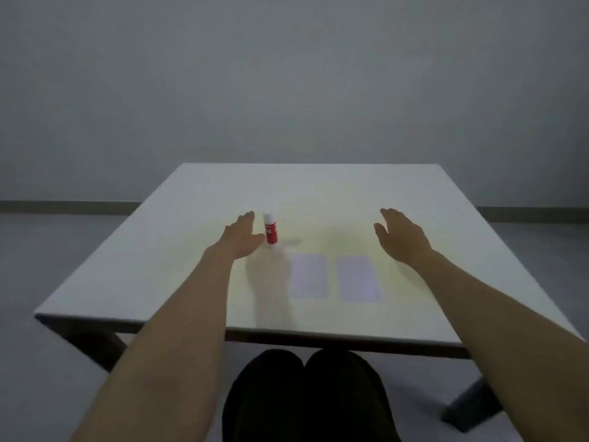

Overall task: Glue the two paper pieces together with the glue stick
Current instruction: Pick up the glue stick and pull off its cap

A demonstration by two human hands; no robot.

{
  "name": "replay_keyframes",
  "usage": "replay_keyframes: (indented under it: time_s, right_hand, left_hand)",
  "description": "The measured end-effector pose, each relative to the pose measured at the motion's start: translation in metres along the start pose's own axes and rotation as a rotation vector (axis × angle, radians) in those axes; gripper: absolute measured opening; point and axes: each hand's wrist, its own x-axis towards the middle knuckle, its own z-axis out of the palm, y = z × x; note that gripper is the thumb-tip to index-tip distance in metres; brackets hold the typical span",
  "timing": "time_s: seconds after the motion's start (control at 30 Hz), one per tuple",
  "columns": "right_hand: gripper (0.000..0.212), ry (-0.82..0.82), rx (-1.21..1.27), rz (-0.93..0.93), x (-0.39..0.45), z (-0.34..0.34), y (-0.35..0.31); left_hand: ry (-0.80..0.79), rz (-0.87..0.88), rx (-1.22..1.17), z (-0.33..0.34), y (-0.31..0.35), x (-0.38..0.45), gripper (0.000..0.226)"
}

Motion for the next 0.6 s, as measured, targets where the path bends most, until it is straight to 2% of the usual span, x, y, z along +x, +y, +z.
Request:
replay_keyframes:
  time_s: [0.07, 0.23, 0.3, 0.4, 0.5, 0.6]
  right_hand:
    - [0.045, 0.033, 0.097, -0.011, -0.004, 0.002, -0.008]
    - [0.037, 0.076, 0.339, -0.141, -0.001, 0.010, -0.058]
    - [0.035, 0.089, 0.455, -0.140, 0.004, 0.005, -0.079]
    - [0.047, 0.007, 0.505, -0.064, 0.009, -0.001, -0.098]
    - [0.068, -0.039, 0.492, 0.008, 0.015, -0.008, -0.105]
    - [0.056, -0.095, 0.540, -0.017, 0.018, -0.011, -0.104]
  left_hand:
    - [0.006, -0.004, -0.186, 0.010, 0.006, -0.004, 0.072]
    - [0.253, -0.035, -0.492, 0.047, 0.024, -0.004, 0.018]
    - [0.330, -0.020, -0.571, 0.052, 0.034, -0.005, 0.012]
    - [0.324, 0.144, -0.516, 0.053, 0.048, -0.011, 0.020]
    - [0.343, 0.328, -0.280, 0.044, 0.057, -0.014, 0.029]
    - [0.395, 0.408, -0.164, 0.036, 0.058, -0.015, 0.028]
